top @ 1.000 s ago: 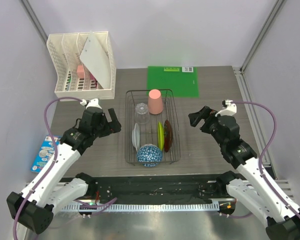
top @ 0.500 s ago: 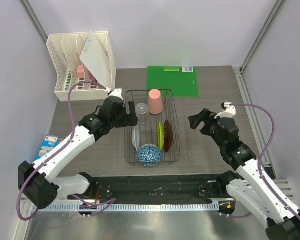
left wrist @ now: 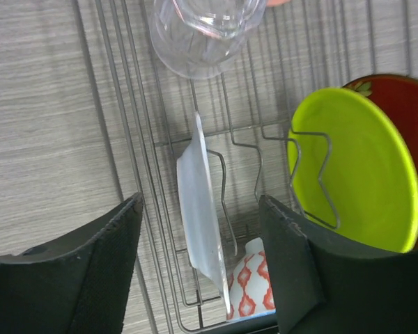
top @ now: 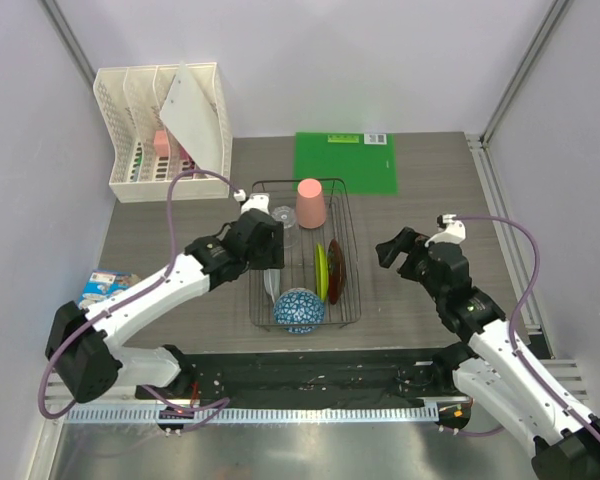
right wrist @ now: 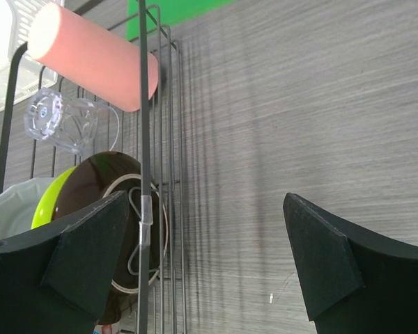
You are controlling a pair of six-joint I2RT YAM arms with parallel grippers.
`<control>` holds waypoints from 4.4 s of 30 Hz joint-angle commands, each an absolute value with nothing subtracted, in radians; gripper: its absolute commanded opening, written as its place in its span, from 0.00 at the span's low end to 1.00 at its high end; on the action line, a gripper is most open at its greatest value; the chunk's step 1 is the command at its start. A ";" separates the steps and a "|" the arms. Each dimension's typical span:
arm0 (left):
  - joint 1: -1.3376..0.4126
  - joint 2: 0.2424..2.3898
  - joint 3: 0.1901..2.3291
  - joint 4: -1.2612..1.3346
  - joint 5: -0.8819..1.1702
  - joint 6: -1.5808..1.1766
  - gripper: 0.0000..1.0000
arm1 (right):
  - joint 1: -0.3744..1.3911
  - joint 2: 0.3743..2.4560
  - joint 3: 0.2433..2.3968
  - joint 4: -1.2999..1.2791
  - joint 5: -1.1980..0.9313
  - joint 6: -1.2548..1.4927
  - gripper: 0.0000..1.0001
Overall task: Unload the mixed dishes from the dish rack
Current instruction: Pick up the plate from the dish rack, then place the plate at the center of the board.
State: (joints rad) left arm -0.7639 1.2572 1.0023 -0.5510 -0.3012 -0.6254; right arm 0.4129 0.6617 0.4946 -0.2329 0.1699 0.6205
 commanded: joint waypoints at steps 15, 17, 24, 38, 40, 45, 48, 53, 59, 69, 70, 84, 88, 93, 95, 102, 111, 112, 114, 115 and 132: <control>-0.914 1.425 1.026 -0.600 -0.587 -0.758 0.43 | 0.417 0.678 0.477 -0.169 0.164 0.638 0.96; -0.917 1.437 1.019 -0.600 -0.586 -0.765 0.39 | 0.417 0.678 0.476 -0.172 0.167 0.635 0.97; -0.922 1.410 1.015 -0.615 -0.606 -0.775 0.22 | 0.417 0.698 0.477 -0.163 0.161 0.640 0.97; -0.928 1.335 1.104 -0.672 -0.632 -0.746 0.00 | 0.417 0.687 0.474 -0.166 0.155 0.647 0.96; -0.928 1.328 1.133 -0.686 -0.638 -0.736 0.00 | 0.417 0.684 0.476 -0.167 0.158 0.649 0.96; -0.928 1.299 1.232 -0.725 -0.672 -0.698 0.00 | 0.417 0.676 0.488 -0.176 0.158 0.650 0.96; -0.928 1.266 1.305 -0.726 -0.690 -0.652 0.00 | 0.419 0.675 0.506 -0.184 0.161 0.647 0.96; -0.885 1.186 1.330 -0.686 -0.715 -0.606 0.00 | 0.417 0.669 0.526 -0.198 0.164 0.646 0.96; -0.571 1.057 1.247 -0.651 -0.479 -0.718 0.00 | 0.419 0.650 0.502 -0.189 0.155 0.661 0.96; -0.183 0.948 0.907 -0.456 -0.231 -0.969 0.00 | 0.419 0.612 0.456 -0.143 0.103 0.680 0.96; -0.151 0.957 0.882 -0.428 -0.203 -1.003 0.00 | 0.417 0.604 0.456 -0.143 0.098 0.678 0.96; 0.041 1.301 0.765 -0.011 -0.009 -1.126 0.00 | 0.417 0.574 0.431 -0.117 0.058 0.683 0.96; 0.043 1.390 0.785 -0.005 -0.005 -1.129 0.00 | 0.419 0.557 0.419 -0.115 0.058 0.686 0.96; 0.046 1.483 0.795 0.035 -0.020 -1.134 0.00 | 0.419 0.551 0.410 -0.117 0.049 0.690 0.96; 0.048 1.508 0.807 0.023 -0.031 -1.132 0.00 | 0.417 0.542 0.403 -0.121 0.048 0.693 0.96; 0.072 1.615 0.857 -0.038 -0.051 -1.105 0.10 | 0.417 0.537 0.388 -0.124 0.049 0.696 0.96; 0.077 1.626 0.899 -0.262 -0.104 -1.028 0.55 | 0.417 0.545 0.371 -0.123 0.066 0.681 0.96; 0.077 1.621 0.897 -0.279 -0.109 -1.022 0.57 | 0.417 0.548 0.371 -0.121 0.066 0.680 0.96; 0.077 1.618 0.899 -0.304 -0.123 -1.009 0.61 | 0.417 0.558 0.371 -0.120 0.064 0.680 0.96; 0.077 1.615 0.907 -0.351 -0.130 -1.008 0.63 | 0.417 0.561 0.373 -0.118 0.061 0.678 0.96; -0.133 1.114 1.026 -0.601 -0.417 -0.917 1.00 | 0.419 0.597 0.393 -0.115 0.052 0.672 0.96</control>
